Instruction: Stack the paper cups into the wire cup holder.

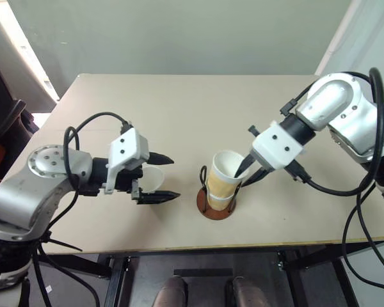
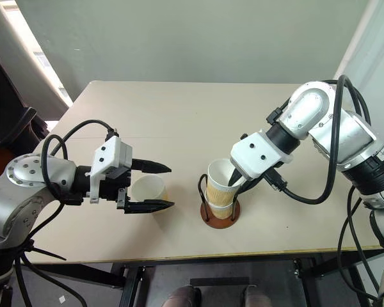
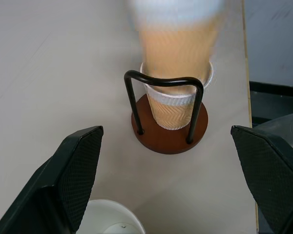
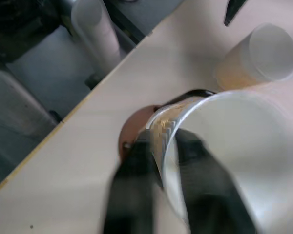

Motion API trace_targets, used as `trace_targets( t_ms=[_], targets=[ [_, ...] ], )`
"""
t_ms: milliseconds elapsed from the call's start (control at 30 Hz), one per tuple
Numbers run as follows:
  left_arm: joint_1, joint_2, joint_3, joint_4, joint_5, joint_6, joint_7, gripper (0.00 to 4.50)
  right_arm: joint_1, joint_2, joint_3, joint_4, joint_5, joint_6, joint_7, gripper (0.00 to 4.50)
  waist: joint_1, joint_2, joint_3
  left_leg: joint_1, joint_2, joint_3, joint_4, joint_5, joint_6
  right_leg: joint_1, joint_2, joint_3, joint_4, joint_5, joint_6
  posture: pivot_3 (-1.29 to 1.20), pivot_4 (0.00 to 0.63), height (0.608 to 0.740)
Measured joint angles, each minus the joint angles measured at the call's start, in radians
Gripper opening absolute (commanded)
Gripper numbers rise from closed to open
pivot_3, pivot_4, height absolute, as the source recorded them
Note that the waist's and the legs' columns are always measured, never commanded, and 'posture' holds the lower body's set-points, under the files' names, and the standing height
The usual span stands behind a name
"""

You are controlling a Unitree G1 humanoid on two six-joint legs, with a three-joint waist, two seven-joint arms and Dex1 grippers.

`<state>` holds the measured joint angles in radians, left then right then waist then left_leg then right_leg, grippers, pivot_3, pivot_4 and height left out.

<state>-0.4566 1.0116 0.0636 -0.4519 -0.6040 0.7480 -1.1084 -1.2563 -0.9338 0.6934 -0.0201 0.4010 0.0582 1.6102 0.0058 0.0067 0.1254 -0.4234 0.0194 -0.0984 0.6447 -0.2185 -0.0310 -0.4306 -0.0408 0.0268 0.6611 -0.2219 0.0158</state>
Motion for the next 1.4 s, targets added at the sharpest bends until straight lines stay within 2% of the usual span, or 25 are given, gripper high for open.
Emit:
trace_targets(
  t_ms=[167, 233, 333, 400, 467, 533, 633, 800, 900, 1233, 1300, 1400],
  targets=[
    [0.005, 0.057, -0.001, 0.019, 0.021, -0.039, -0.047, 4.5, -0.004, 0.02, -0.009, 0.022, -0.012, 0.03, 0.0, 3.74, 0.0, 0.0, 0.0, 0.0, 0.0, 0.0, 0.0, 0.0, 0.0, -0.001, 0.0, 0.0, 0.0, 0.0, -0.001, 0.0, 0.15, 0.74],
    [0.005, 0.1, -0.002, 0.048, 0.046, -0.077, -0.092, 4.5, -0.003, 0.041, -0.059, 0.039, -0.012, 0.073, -0.006, 4.45, -0.001, 0.0, 0.0, 0.0, 0.0, 0.0, -0.001, 0.0, 0.0, -0.001, 0.0, 0.0, 0.0, -0.001, -0.001, 0.0, 0.15, 0.74],
    [0.004, 0.164, -0.008, 0.09, 0.083, -0.138, -0.169, 4.5, 0.013, 0.113, -0.176, 0.067, -0.004, 0.179, -0.109, 4.48, -0.002, -0.001, 0.0, 0.0, 0.0, 0.0, -0.003, 0.0, -0.001, -0.002, 0.0, 0.001, 0.001, -0.001, -0.002, 0.0, 0.15, 0.74],
    [0.005, 0.209, -0.047, 0.113, 0.126, -0.186, -0.226, 4.5, 0.073, 0.204, -0.263, 0.046, 0.012, 0.29, -0.249, 4.48, -0.002, -0.002, -0.001, 0.001, 0.001, 0.0, -0.005, -0.001, -0.001, -0.002, 0.0, 0.001, 0.0, -0.002, -0.003, 0.0, 0.15, 0.74],
    [0.008, 0.231, -0.095, 0.125, 0.177, -0.229, -0.262, 4.5, 0.158, 0.27, -0.286, -0.008, 0.027, 0.376, -0.345, 4.48, -0.002, -0.002, -0.001, 0.001, 0.002, 0.0, -0.006, -0.001, -0.001, -0.003, 0.0, 0.0, 0.0, -0.002, -0.004, 0.0, 0.15, 0.74],
    [0.006, 0.232, -0.145, 0.152, 0.231, -0.263, -0.273, 4.5, 0.227, 0.313, -0.288, -0.063, 0.031, 0.441, -0.404, 4.48, 0.0, -0.002, -0.001, -0.003, 0.002, 0.0, -0.006, -0.001, -0.002, -0.006, 0.0, 0.0, 0.001, -0.003, -0.004, 0.0, 0.15, 0.74],
    [-0.019, 0.213, -0.216, 0.192, 0.31, -0.293, -0.277, 4.5, 0.251, 0.333, -0.31, -0.115, 0.036, 0.51, -0.461, 4.48, -0.001, -0.002, -0.001, -0.009, 0.002, 0.0, -0.004, -0.001, -0.002, -0.012, 0.0, 0.0, 0.001, -0.002, -0.004, 0.0, 0.15, 0.74],
    [-0.09, 0.131, -0.327, 0.271, 0.456, -0.35, -0.256, 4.5, 0.284, 0.33, -0.374, -0.199, 0.05, 0.593, -0.508, 4.48, 0.0, -0.003, -0.001, -0.011, 0.002, -0.001, -0.001, -0.002, -0.002, -0.012, 0.0, -0.001, 0.0, -0.001, -0.002, 0.0, 0.15, 0.74],
    [-0.116, 0.09, -0.364, 0.311, 0.502, -0.38, -0.261, 3.88, 0.322, 0.332, -0.385, -0.226, 0.056, 0.637, -0.535, 4.5, 0.0, -0.003, -0.001, -0.012, 0.002, -0.001, 0.0, -0.002, -0.002, -0.013, 0.0, -0.001, 0.0, 0.002, 0.004, 0.0, 0.15, 0.74],
    [-0.13, 0.07, -0.366, 0.351, 0.531, -0.44, -0.336, 0.2, 0.347, 0.309, -0.438, -0.29, 0.078, 0.702, -0.561, 4.5, 0.0, -0.003, -0.001, -0.012, 0.002, -0.001, 0.001, -0.001, -0.002, -0.013, 0.001, 0.0, 0.001, 0.005, 0.008, 0.0, 0.15, 0.74],
    [-0.139, 0.069, -0.366, 0.355, 0.53, -0.45, -0.354, 0.03, 0.362, 0.266, -0.453, -0.317, 0.094, 0.721, -0.545, 4.5, 0.002, -0.003, -0.002, -0.012, 0.002, -0.001, 0.001, -0.001, -0.002, -0.012, 0.001, -0.001, 0.0, 0.005, 0.008, 0.0, 0.15, 0.74],
    [-0.191, 0.064, -0.357, 0.383, 0.512, -0.467, -0.399, 0.03, 0.454, 0.112, -0.507, -0.392, 0.155, 0.761, -0.465, 4.5, 0.017, -0.004, -0.002, -0.013, 0.001, -0.002, 0.002, -0.001, -0.002, -0.011, 0.001, -0.001, 0.0, 0.005, 0.008, 0.0, 0.15, 0.74]
  ],
)
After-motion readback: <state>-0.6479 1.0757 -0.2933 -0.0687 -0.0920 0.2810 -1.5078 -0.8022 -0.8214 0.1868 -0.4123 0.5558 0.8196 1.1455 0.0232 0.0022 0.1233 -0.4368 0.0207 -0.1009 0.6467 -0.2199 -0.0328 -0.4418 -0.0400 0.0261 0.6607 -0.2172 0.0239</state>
